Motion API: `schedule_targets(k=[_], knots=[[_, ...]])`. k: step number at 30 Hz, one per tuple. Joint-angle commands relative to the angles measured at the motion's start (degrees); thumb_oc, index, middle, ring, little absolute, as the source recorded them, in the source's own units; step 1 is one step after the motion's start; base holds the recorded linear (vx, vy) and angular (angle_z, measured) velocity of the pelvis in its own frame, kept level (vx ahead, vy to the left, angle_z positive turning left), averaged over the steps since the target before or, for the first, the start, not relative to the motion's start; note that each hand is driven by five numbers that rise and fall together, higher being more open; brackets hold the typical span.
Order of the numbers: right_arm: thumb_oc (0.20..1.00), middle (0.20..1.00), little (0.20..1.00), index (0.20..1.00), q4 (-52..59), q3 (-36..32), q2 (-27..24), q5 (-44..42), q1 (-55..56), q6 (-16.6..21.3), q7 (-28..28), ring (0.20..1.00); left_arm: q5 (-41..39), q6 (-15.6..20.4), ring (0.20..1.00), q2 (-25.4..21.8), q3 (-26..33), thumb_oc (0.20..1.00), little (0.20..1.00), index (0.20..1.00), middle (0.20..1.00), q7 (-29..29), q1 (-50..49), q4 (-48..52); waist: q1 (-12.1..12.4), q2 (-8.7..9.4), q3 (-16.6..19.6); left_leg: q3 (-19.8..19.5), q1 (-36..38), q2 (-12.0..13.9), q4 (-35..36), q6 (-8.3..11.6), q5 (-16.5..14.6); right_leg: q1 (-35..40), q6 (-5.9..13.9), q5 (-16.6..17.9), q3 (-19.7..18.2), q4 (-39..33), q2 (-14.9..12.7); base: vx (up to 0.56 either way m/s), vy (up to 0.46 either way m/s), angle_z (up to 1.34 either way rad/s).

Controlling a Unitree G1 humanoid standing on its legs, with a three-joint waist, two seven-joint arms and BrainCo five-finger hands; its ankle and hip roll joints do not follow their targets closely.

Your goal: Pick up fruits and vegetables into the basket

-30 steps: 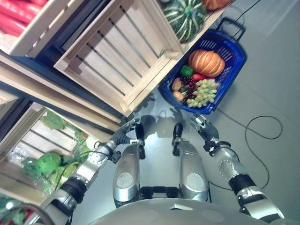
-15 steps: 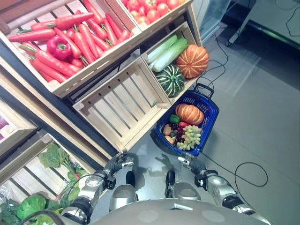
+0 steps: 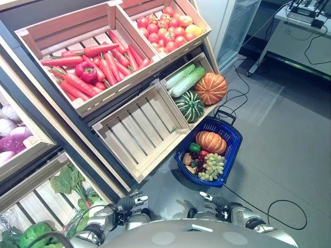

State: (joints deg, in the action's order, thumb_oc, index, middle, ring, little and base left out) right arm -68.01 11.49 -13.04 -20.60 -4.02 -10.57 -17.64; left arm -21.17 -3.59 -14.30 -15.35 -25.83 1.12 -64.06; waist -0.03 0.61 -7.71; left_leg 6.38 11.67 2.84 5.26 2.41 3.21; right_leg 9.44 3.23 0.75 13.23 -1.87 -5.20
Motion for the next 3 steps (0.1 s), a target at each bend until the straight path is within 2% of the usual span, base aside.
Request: schedule_targets(k=[1, 3], knots=[[1.0, 1.0, 1.0, 1.0, -4.0, 1.4, 0.9, 1.9, -0.9, -2.5, -3.4, 1.0, 2.5, -2.2, 1.0, 2.8, 0.1, 1.0, 1.0, 1.0, 1.0, -1.5, 4.6, -4.8, 0.9, -0.29, -2.1, 0.2, -1.3, -5.4, -5.5, -4.34, -9.6, -1.3, 1.63, -4.9, 0.5, 6.8, -0.4, 0.03, -0.007, 0.03], [1.0, 1.0, 1.0, 1.0, -4.2, 1.4, 0.9, 2.0, -1.0, -3.0, -4.0, 1.0, 2.9, -1.9, 1.0, 2.9, 0.2, 1.0, 1.0, 1.0, 1.0, -1.5, 4.6, -5.4, 1.0, -0.32, -1.8, 0.0, -1.1, -5.4, -5.5, -4.39, -9.7, -1.0, 1.57, -4.9, 0.6, 6.6, -0.4, 0.02, -0.003, 0.01]])
